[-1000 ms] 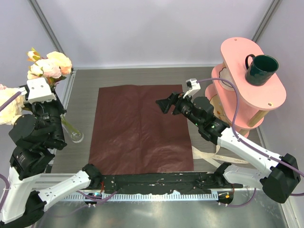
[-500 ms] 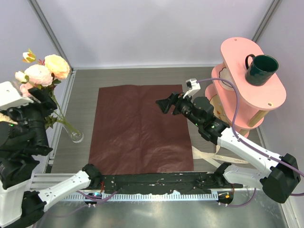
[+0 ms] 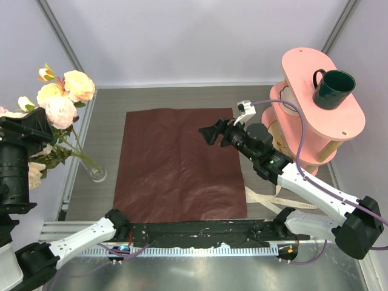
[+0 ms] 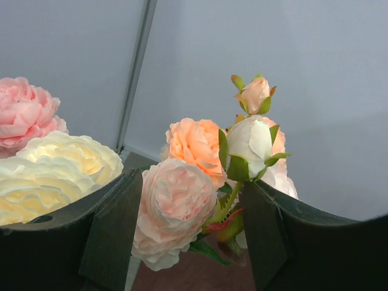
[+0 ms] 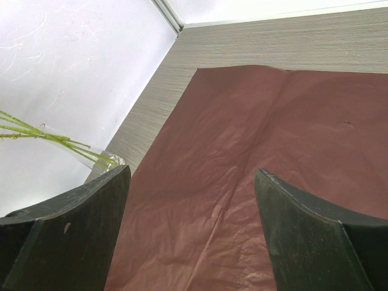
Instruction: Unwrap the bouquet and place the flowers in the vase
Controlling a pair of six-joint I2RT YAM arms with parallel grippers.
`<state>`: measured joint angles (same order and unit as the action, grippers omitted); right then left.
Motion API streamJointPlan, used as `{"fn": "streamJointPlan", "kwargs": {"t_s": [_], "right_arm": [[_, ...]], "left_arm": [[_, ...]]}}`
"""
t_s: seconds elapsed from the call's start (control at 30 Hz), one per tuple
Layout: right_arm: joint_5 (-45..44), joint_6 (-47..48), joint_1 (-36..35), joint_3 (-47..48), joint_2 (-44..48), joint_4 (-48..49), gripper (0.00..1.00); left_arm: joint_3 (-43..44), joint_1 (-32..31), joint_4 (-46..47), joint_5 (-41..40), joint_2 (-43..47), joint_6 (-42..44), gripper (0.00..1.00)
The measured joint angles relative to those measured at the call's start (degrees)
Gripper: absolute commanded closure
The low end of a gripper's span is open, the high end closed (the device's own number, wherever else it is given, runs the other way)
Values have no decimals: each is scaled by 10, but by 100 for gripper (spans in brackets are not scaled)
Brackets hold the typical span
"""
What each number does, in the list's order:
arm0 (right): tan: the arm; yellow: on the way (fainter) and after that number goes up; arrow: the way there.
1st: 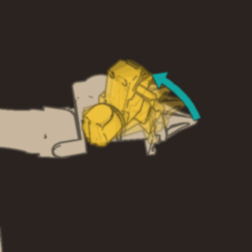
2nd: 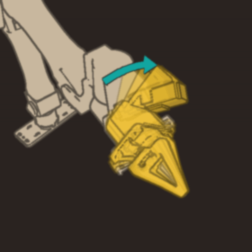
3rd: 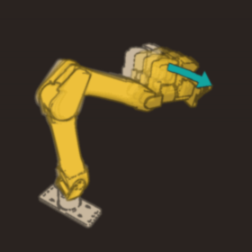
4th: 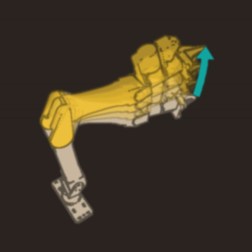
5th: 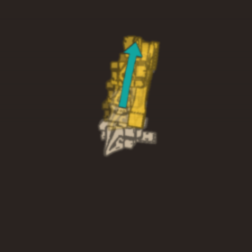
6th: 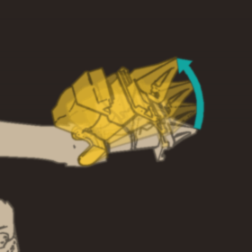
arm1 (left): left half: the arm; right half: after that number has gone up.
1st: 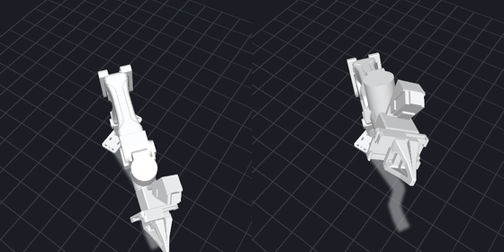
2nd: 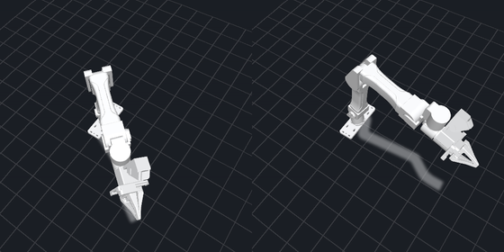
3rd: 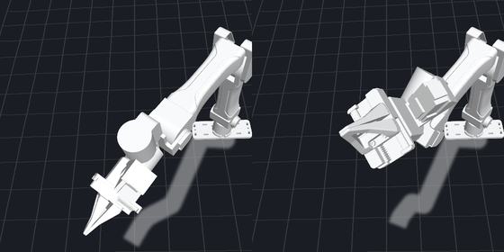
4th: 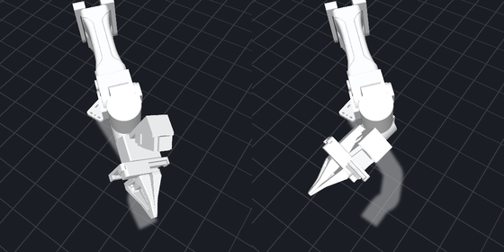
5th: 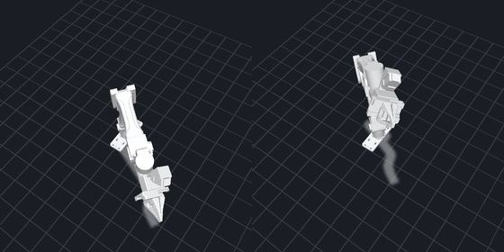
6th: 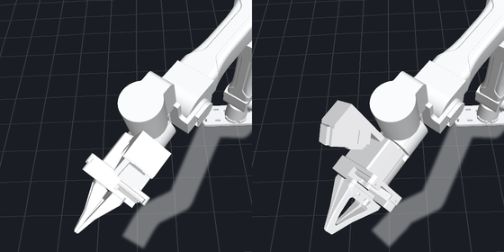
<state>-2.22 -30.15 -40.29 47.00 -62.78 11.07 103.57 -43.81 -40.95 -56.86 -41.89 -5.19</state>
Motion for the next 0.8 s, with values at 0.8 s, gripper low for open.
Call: {"fn": "streamJointPlan", "kwargs": {"t_s": [0.8], "right_arm": [[0, 0, 0, 0, 0, -2, 12]], "left_arm": [[-59, 0, -55, 24, -10, -58, 70]]}}
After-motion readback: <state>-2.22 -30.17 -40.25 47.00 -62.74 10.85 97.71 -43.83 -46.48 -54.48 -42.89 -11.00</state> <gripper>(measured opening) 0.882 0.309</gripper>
